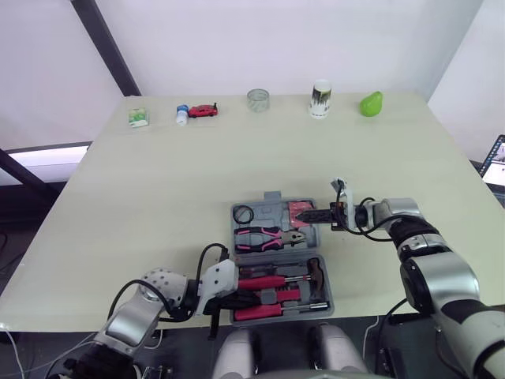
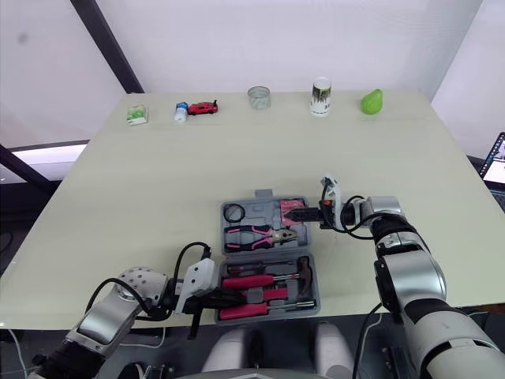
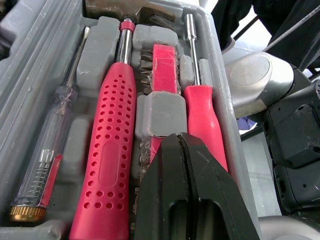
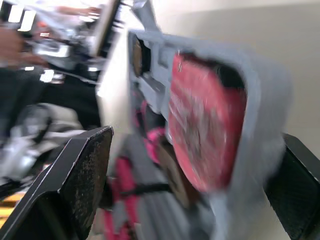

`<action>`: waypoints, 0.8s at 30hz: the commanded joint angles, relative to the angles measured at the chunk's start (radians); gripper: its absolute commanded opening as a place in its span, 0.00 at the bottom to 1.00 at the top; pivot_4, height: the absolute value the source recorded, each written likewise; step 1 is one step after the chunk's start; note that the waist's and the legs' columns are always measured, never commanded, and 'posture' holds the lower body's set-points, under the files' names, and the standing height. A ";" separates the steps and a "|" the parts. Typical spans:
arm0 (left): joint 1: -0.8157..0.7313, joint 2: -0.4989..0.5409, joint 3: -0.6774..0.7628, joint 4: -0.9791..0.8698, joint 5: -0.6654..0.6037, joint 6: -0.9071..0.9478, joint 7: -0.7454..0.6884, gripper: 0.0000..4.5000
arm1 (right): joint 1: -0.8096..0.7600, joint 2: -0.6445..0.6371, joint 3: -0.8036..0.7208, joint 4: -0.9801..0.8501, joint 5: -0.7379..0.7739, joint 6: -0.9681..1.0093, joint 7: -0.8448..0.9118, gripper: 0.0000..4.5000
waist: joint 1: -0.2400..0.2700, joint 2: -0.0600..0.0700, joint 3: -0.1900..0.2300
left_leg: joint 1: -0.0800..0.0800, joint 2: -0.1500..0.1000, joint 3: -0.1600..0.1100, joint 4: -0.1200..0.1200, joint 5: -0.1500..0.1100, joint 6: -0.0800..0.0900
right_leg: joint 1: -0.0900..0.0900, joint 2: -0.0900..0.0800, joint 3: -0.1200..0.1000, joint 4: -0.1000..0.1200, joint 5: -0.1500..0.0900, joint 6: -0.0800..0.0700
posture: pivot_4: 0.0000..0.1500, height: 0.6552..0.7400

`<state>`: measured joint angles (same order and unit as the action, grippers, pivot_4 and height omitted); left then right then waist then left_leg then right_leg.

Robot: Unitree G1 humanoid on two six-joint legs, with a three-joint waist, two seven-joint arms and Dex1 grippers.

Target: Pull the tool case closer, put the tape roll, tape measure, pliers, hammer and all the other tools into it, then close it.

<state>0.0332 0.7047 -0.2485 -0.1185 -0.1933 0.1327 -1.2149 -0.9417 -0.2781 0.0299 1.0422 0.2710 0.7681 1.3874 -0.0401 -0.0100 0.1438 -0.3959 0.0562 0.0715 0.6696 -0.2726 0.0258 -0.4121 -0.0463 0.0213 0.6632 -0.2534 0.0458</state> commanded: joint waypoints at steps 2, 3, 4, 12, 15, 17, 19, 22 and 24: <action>0.019 0.003 -0.021 0.026 0.017 0.040 0.021 0.00 | 0.008 -0.023 -0.032 -0.085 0.056 0.021 0.084 0.98 | 0.001 0.000 0.000 | 0.000 0.000 0.000 0.000 0.000 0.000 | 0.000 0.000 0.000 0.000 0.000 0.000 | 1.00 1.00; 0.019 -0.002 -0.014 0.023 0.006 0.047 0.025 0.00 | 0.018 -0.031 -0.027 -0.112 0.063 0.027 0.105 0.98 | 0.002 0.000 0.000 | 0.000 0.000 0.000 0.000 0.000 0.000 | 0.000 0.000 0.000 0.000 0.000 0.000 | 1.00 1.00; 0.019 -0.005 -0.008 0.019 -0.003 0.052 0.027 0.00 | 0.028 -0.037 -0.022 -0.138 0.068 0.034 0.120 0.98 | 0.003 0.000 0.000 | 0.000 0.000 0.000 0.000 0.000 0.000 | 0.000 0.000 0.000 0.000 0.000 0.000 | 1.00 1.00; 0.050 0.010 0.072 -0.049 -0.119 0.120 0.030 0.00 | 0.183 -0.096 0.014 -0.508 0.167 0.157 0.176 0.98 | 0.004 0.000 0.000 | -0.002 0.000 -0.001 0.000 0.000 0.000 | -0.001 0.000 -0.001 0.000 0.000 0.000 | 1.00 1.00; 0.080 0.063 0.162 -0.079 -0.181 0.180 0.024 0.00 | 0.284 -0.145 0.026 -0.738 0.238 0.227 0.180 0.98 | 0.005 0.000 0.001 | -0.002 0.000 -0.002 0.000 0.000 0.000 | -0.001 0.000 -0.002 0.000 0.000 0.000 | 1.00 1.00; 0.119 0.112 0.213 -0.104 -0.219 0.198 -0.005 0.00 | 0.331 -0.170 0.024 -0.840 0.283 0.264 0.168 0.98 | 0.004 -0.001 0.001 | -0.003 0.000 -0.006 0.000 0.000 0.000 | -0.001 0.000 -0.003 -0.001 0.000 0.000 | 1.00 1.00; 0.175 0.173 0.278 -0.137 -0.269 0.212 -0.059 0.00 | 0.380 -0.200 0.020 -0.940 0.334 0.303 0.156 0.98 | 0.002 -0.001 0.001 | -0.002 0.000 -0.008 0.000 0.000 0.000 | -0.001 0.000 -0.002 -0.001 0.000 0.000 | 1.00 1.00; 0.268 0.236 0.438 -0.150 -0.352 0.237 -0.121 0.00 | 0.480 -0.263 0.017 -1.103 0.379 0.334 0.127 0.98 | 0.003 -0.002 0.003 | -0.003 0.001 -0.008 0.000 0.000 0.000 | -0.001 -0.001 -0.003 -0.001 0.000 0.000 | 1.00 1.00; 0.313 0.255 0.517 -0.143 -0.388 0.249 -0.143 0.00 | 0.536 -0.298 0.012 -1.182 0.400 0.337 0.096 0.98 | 0.007 -0.004 0.004 | -0.003 0.001 -0.009 0.000 0.000 0.000 | -0.001 -0.002 -0.004 -0.002 -0.001 -0.001 | 1.00 1.00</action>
<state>0.3348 0.9466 0.1987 -0.2442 -0.5358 0.3731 -1.3302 -0.4189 -0.5602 0.0609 -0.0622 0.6311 1.0953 1.4996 -0.0335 -0.0143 0.1479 -0.3987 0.0570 0.0625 0.6691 -0.2728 0.0257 -0.4131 -0.0483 0.0170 0.6612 -0.2542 0.0452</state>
